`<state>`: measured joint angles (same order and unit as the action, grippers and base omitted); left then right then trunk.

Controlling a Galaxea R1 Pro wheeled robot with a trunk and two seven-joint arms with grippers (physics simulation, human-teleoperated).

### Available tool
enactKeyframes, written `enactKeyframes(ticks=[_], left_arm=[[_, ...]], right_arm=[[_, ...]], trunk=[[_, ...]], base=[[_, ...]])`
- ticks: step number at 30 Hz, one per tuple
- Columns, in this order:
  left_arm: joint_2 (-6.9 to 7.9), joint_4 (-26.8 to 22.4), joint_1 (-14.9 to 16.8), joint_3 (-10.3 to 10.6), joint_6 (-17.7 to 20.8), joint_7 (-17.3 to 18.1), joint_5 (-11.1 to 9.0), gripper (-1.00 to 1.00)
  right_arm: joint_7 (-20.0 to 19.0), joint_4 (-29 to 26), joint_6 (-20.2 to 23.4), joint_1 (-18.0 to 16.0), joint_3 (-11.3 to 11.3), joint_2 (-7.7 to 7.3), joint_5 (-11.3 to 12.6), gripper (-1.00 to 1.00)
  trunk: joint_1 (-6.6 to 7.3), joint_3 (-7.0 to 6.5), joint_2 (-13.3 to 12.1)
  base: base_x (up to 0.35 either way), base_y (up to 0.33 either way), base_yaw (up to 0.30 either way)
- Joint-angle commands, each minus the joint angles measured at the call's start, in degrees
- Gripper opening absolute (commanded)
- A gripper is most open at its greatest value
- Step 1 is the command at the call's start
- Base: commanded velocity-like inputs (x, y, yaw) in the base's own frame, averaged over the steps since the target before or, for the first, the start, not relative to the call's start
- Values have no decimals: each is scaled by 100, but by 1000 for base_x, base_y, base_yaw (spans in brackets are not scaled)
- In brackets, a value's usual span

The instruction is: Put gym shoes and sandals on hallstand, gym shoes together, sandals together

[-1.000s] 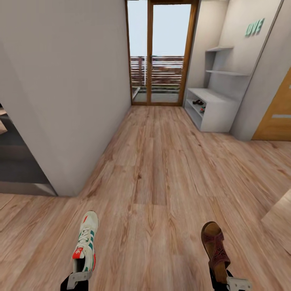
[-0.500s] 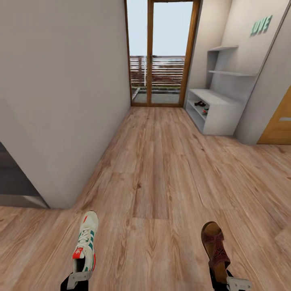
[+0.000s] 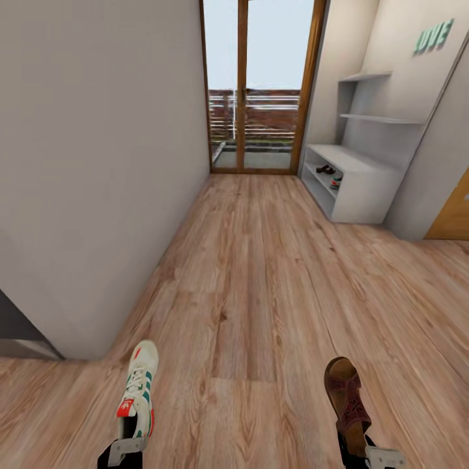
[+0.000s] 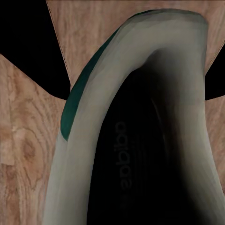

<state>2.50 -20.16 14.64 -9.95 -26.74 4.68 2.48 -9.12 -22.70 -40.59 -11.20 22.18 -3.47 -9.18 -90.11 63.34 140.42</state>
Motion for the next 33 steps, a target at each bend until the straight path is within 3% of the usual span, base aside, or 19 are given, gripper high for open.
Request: enactKeyframes(ticks=[1, 33], left_arm=[[-4, 3, 4, -51, -16, 59, 24, -100], [-4, 3, 4, -51, -16, 59, 24, -100]], right_arm=[[-29, 3, -22, -5, 50, 4, -49, -100], [-29, 3, -22, -5, 51, -3, -49, -100]], trunk=[[-2, 4, 2], [-2, 4, 2]], base=[[340, 0, 0], [340, 0, 0]])
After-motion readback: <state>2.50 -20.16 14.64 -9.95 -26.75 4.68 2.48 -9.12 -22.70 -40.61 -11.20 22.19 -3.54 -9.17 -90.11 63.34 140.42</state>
